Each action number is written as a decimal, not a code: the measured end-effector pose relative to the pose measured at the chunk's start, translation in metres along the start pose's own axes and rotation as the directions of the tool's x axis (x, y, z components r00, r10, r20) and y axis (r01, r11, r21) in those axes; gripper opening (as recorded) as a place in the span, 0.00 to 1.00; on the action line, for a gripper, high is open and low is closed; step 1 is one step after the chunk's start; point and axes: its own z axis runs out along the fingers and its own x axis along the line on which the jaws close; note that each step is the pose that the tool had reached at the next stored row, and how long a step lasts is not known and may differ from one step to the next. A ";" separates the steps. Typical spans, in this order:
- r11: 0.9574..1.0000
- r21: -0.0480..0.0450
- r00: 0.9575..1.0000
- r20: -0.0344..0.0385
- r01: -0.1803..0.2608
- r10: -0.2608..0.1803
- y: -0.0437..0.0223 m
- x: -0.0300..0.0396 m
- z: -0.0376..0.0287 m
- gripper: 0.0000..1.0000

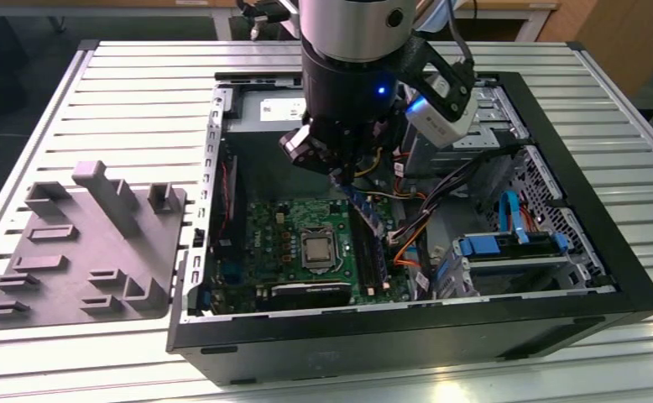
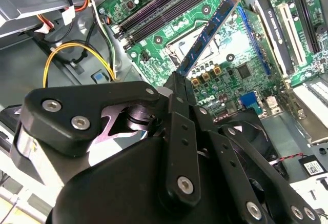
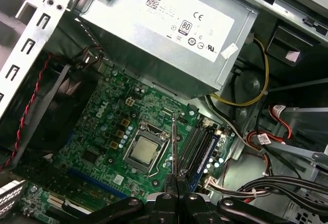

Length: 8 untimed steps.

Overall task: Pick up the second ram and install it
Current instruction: 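Insert the second ram into the second slot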

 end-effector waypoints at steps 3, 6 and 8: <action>1.000 0.000 1.000 0.000 -0.006 0.006 0.0000 0.0000 0.0000 0.12; 1.000 0.001 1.000 0.001 -0.010 0.010 0.0000 0.0000 0.0000 0.12; 1.000 0.001 1.000 0.001 -0.013 0.013 0.0000 0.0000 0.0000 0.12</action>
